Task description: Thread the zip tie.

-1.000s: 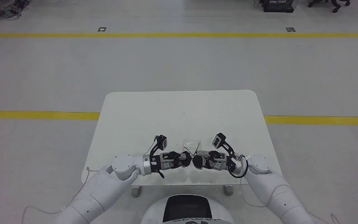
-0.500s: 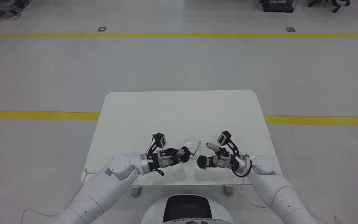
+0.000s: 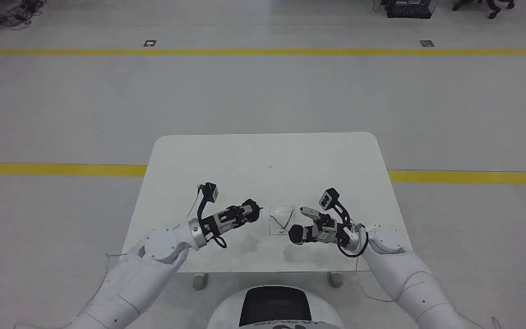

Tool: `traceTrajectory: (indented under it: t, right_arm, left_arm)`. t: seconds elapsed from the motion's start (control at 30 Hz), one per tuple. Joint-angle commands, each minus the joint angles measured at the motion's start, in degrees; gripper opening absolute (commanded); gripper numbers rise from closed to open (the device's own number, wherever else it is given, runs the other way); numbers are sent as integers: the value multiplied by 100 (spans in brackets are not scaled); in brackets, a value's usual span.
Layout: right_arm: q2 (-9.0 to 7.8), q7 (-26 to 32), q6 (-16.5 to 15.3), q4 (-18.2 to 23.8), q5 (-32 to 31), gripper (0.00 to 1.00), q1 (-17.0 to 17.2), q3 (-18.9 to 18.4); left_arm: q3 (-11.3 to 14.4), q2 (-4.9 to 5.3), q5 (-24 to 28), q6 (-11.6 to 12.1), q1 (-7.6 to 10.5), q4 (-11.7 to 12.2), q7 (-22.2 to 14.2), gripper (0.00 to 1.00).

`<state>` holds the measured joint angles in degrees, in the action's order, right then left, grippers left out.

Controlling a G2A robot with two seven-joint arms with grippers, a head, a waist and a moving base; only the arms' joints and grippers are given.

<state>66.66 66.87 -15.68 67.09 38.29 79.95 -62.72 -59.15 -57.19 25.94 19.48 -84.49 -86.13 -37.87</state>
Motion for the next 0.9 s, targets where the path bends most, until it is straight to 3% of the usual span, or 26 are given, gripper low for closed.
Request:
traceTrajectory:
  t: [0.0, 0.07, 0.27, 0.57, 0.87]
  right_arm:
    - [-16, -147, -1, 110, -281, 100, -72, -25]
    - [-24, -164, -152, 234, -417, 100, -148, -54]
    - [-24, -164, -152, 234, -417, 100, -148, -54]
    - [-24, -164, -152, 234, -417, 100, -148, -54]
    - [-24, -164, -152, 234, -417, 100, -148, -54]
  left_arm:
    - [-165, 19, -3, 1, -124, -62, -33, 0]
    - [-294, 23, 16, 1, -228, -112, -34, 0]
    - [-594, -11, 72, 1, -404, -238, -76, 0]
    - [-894, -160, 170, 1, -444, -156, -112, 0]
    - [-1512, -317, 454, 1, -942, -327, -364, 0]
